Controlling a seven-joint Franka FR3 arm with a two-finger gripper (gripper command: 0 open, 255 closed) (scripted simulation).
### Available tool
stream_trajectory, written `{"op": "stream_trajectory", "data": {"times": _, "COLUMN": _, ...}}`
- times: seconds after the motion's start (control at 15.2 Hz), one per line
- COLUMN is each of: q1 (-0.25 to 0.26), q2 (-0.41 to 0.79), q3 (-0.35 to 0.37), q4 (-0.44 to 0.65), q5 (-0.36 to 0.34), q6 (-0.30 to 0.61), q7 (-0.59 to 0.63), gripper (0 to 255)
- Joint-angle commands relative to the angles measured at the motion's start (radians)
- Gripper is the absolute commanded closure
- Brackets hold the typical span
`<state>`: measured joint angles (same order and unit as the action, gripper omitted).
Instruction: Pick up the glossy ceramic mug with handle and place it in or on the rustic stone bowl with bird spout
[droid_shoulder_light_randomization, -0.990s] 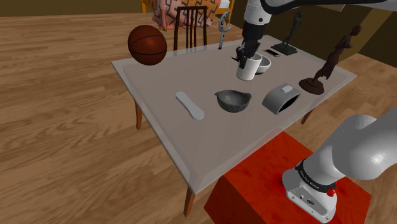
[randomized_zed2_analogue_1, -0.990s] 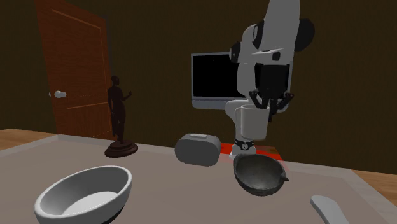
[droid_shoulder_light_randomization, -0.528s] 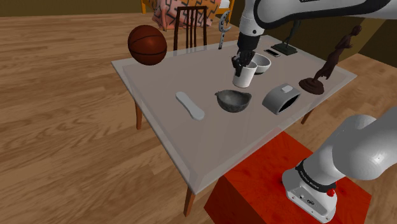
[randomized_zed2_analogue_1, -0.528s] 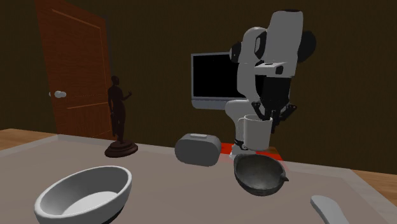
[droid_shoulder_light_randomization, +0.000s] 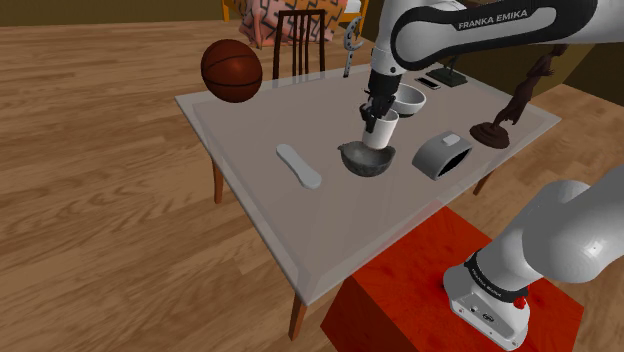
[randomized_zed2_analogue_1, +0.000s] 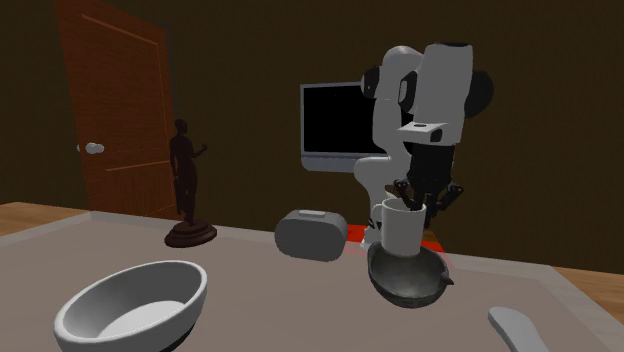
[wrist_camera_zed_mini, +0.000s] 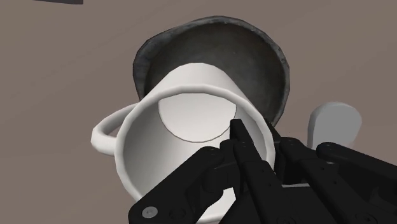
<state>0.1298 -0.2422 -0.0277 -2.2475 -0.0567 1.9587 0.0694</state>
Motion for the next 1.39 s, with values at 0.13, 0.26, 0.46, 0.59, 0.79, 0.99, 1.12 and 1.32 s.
{"op": "stream_trajectory", "data": {"times": 0.13, "q1": 0.0, "q2": 0.008, "q3": 0.0, "q4": -0.026, "q5": -0.001, "q6": 0.035, "q7": 0.002, "gripper": 255}}
{"op": "stream_trajectory", "data": {"times": 0.26, "q1": 0.0, "q2": 0.008, "q3": 0.0, "q4": -0.026, "q5": -0.001, "q6": 0.035, "q7": 0.002, "gripper": 255}}
{"op": "stream_trajectory", "data": {"times": 0.46, "q1": 0.0, "q2": 0.008, "q3": 0.0, "q4": -0.026, "q5": -0.001, "q6": 0.035, "q7": 0.002, "gripper": 255}}
{"op": "stream_trajectory", "data": {"times": 0.59, "q1": 0.0, "q2": 0.008, "q3": 0.0, "q4": -0.026, "q5": -0.001, "q6": 0.035, "q7": 0.002, "gripper": 255}}
{"op": "stream_trajectory", "data": {"times": 0.79, "q1": 0.0, "q2": 0.008, "q3": 0.0, "q4": -0.026, "q5": -0.001, "q6": 0.035, "q7": 0.002, "gripper": 0}}
{"op": "stream_trajectory", "data": {"times": 0.99, "q1": 0.0, "q2": 0.008, "q3": 0.0, "q4": -0.026, "q5": -0.001, "q6": 0.035, "q7": 0.002, "gripper": 0}}
{"op": "stream_trajectory", "data": {"times": 1.12, "q1": 0.001, "q2": -0.006, "q3": 0.002, "q4": 0.028, "q5": 0.001, "q6": -0.034, "q7": 0.001, "gripper": 0}}
{"op": "stream_trajectory", "data": {"times": 1.32, "q1": 0.003, "q2": -0.015, "q3": 0.004, "q4": 0.08, "q5": 0.003, "q6": -0.094, "q7": 0.001, "gripper": 0}}
